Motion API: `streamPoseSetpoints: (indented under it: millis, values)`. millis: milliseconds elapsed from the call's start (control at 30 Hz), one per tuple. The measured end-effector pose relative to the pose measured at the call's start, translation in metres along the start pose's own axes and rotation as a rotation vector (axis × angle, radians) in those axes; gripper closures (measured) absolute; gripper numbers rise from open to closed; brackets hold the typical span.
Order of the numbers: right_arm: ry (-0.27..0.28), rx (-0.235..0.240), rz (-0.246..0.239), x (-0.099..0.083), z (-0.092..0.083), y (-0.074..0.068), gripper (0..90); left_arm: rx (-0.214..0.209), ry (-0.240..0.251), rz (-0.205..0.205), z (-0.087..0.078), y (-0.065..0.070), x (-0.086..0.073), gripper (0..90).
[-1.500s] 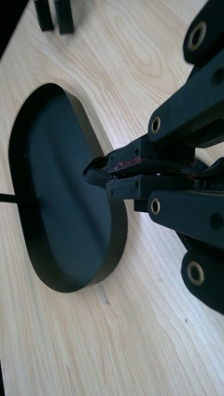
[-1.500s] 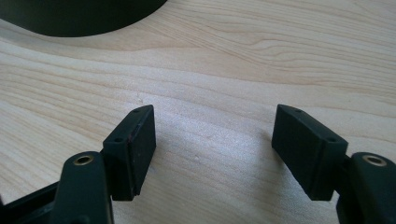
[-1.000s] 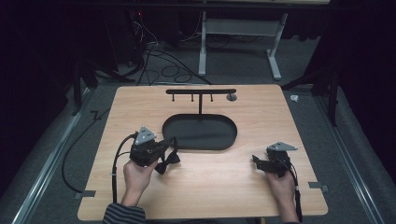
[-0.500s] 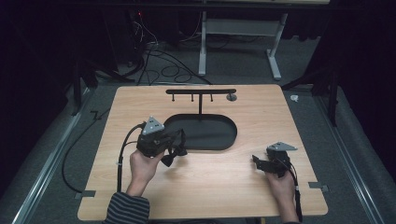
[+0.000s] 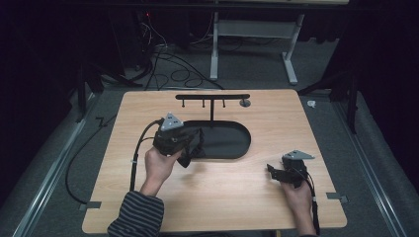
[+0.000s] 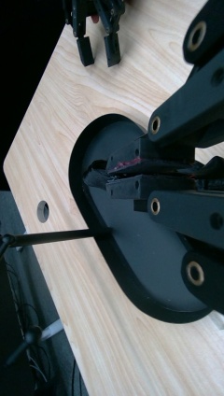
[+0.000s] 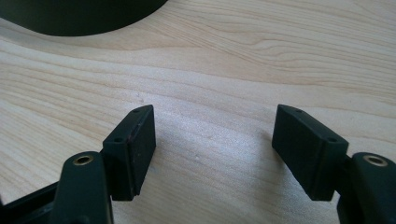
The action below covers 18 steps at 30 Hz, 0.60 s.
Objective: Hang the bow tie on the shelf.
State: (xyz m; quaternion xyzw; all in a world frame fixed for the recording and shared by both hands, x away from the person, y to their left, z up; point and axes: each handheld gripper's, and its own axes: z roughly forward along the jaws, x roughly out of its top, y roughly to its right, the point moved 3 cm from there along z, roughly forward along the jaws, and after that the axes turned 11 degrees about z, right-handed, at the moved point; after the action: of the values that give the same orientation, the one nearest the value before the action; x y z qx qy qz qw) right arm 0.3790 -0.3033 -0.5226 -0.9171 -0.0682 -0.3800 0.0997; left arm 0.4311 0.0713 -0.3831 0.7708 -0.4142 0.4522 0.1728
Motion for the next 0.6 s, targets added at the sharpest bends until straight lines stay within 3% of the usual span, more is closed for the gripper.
streamPoseSetpoints:
  millis: [600]
  values:
    - [0.001, 0.002, -0.001, 0.0, 0.0, 0.0, 31.4, -0.006, 0.0, 0.005, 0.018, -0.01, 0.022, 86.2]
